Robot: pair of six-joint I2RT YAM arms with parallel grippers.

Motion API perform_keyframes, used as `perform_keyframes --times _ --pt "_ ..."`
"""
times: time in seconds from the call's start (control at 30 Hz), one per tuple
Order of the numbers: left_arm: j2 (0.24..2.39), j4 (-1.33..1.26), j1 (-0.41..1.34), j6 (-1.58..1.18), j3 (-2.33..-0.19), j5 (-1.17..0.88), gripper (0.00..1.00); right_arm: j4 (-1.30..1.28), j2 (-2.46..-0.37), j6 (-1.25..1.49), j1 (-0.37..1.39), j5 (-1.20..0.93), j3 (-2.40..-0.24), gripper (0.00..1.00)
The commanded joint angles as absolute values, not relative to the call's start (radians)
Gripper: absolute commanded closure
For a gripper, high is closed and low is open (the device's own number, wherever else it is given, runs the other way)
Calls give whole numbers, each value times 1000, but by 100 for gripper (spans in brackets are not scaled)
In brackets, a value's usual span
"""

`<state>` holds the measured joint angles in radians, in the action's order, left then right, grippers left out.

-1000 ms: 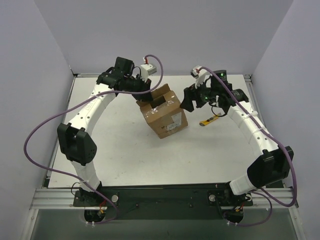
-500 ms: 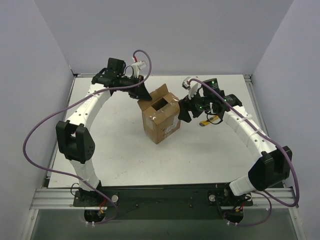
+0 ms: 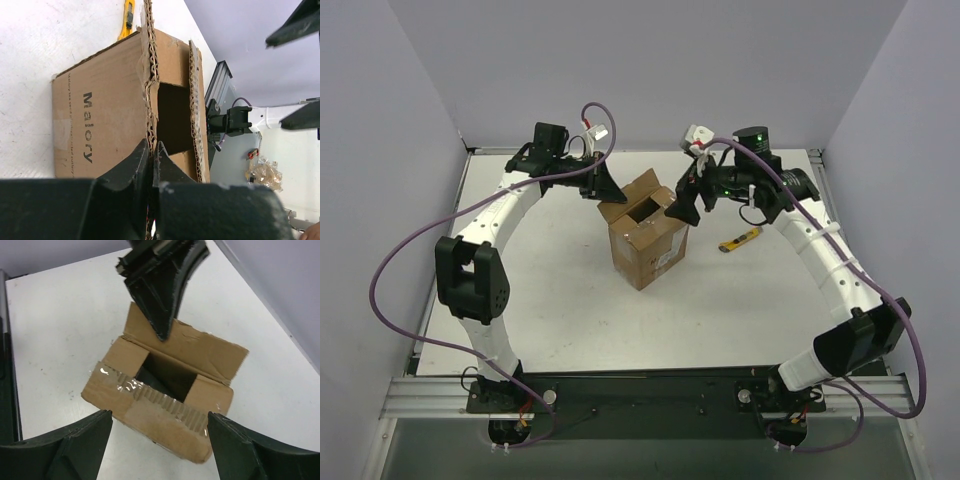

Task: Unpack the express box

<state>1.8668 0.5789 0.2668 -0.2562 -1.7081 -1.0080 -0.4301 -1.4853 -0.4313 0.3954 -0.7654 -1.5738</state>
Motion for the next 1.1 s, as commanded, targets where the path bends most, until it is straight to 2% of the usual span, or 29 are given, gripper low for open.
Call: perform_keyframes --times 0.0,0.13,0.23,0.27,0.47,0.53,0.7,1.07 --pt "1864 531 268 -252 -1732 -1060 100 -468 -1600 -514 431 -934 -1640 21" --pt "1852 540 268 -229 -1729 -1046 100 -460 -1732 -344 439 -954 -1747 24" --pt "1842 552 270 -212 -1721 -1037 100 -445 -1812 -220 466 -904 -1822 35" --pt "1839 557 270 -206 -1721 -1032 100 -431 -1816 -204 482 -867 -1822 39" --pt "1829 565 270 -193 -1723 -1017 100 -405 -1810 -215 595 -528 -1810 49" --pt "1829 566 270 -192 -1729 -1011 100 -452 -1825 -204 615 -410 -1821 51" --pt "1835 566 272 -186 -1743 -997 100 -521 -1824 -115 618 -336 -1798 53" --pt "1836 572 275 -173 -1741 -970 100 -650 -1766 -92 588 -374 -1865 57"
